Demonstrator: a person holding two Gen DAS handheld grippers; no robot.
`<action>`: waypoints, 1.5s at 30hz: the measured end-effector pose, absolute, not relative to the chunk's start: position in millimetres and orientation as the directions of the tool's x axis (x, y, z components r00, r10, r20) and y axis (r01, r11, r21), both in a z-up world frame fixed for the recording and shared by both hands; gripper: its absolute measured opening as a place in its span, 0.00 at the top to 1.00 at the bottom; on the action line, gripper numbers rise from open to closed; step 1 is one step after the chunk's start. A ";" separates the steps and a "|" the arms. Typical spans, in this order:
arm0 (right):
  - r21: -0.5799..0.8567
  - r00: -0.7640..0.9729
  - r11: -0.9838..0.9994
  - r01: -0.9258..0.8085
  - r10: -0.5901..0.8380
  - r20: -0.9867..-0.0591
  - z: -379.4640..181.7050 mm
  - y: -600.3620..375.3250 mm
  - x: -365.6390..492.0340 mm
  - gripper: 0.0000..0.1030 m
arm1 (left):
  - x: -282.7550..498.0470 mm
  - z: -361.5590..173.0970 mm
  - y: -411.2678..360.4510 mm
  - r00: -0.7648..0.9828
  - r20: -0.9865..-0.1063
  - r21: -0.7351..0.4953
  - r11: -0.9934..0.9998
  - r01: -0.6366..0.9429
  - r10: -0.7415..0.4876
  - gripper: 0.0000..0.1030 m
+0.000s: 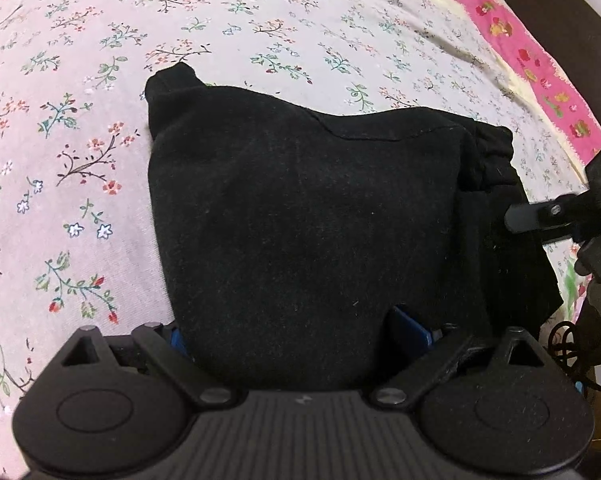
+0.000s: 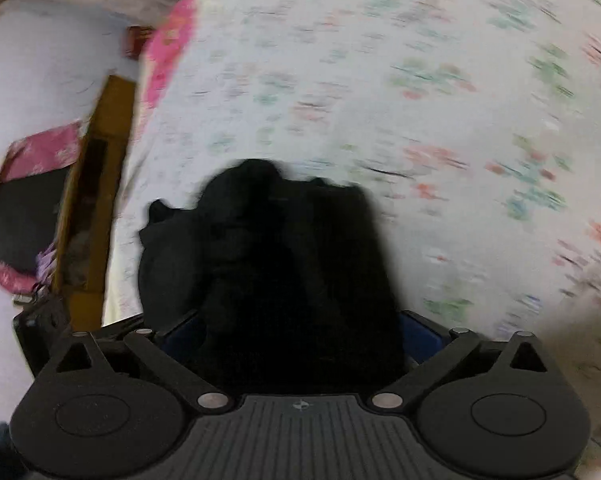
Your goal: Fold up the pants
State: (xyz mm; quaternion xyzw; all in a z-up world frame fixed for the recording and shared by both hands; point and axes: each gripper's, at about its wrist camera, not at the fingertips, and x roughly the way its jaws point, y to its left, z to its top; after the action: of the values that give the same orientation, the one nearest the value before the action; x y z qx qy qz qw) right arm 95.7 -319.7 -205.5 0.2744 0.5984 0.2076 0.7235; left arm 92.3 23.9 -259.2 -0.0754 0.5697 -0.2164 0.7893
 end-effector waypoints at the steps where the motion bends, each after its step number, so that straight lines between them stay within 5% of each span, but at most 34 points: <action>1: 0.666 0.185 0.743 0.069 0.647 -0.740 -212.7 -325.4 96.9 0.16 | 93.6 -260.9 23.6 0.257 -0.865 -0.369 0.894 0.255 -0.430 0.00; 6: 0.698 0.180 0.708 0.107 0.677 -0.714 -217.1 -301.6 100.3 0.21 | 102.1 -264.5 9.3 0.263 -0.874 -0.348 0.904 0.248 -0.408 0.00; 8: 0.674 0.173 0.737 0.060 0.657 -0.734 -207.9 -288.9 96.8 0.42 | 97.8 -259.1 8.7 0.277 -0.874 -0.339 0.909 0.243 -0.400 0.01; 11: 0.639 0.173 0.766 0.078 0.620 -0.765 -198.9 -291.5 95.9 0.70 | 96.3 -249.6 15.1 0.290 -0.866 -0.358 0.910 0.209 -0.407 0.16; 13: 0.653 0.178 0.752 0.095 0.632 -0.754 -194.5 -296.1 97.6 0.74 | 98.3 -242.9 19.2 0.293 -0.861 -0.371 0.908 0.195 -0.415 0.23; 26: 0.647 0.225 0.752 -0.128 0.657 -0.720 -137.3 -255.8 106.3 0.79 | 94.6 -199.3 25.9 0.357 -0.817 -0.378 0.888 0.262 -0.453 0.41; 37: 0.649 0.229 0.758 -0.063 0.644 -0.730 -150.2 -267.9 113.3 0.80 | 106.4 -211.2 26.9 0.318 -0.844 -0.360 0.896 0.259 -0.431 0.46; 39: 0.639 0.214 0.767 -0.056 0.634 -0.743 -156.1 -270.2 114.9 0.80 | 105.3 -217.9 22.3 0.303 -0.863 -0.319 0.901 0.293 -0.404 0.44; 45: 0.596 0.174 0.801 -0.045 0.594 -0.785 -176.0 -275.6 117.4 0.71 | 112.5 -259.1 19.1 0.242 -0.866 -0.365 0.884 0.292 -0.437 0.16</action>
State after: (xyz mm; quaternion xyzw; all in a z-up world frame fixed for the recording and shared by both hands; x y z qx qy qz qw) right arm 117.4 -275.6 -176.0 0.2270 0.6045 0.2185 0.7317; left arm 112.5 19.1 -259.1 -0.0638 0.5704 -0.2320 0.7854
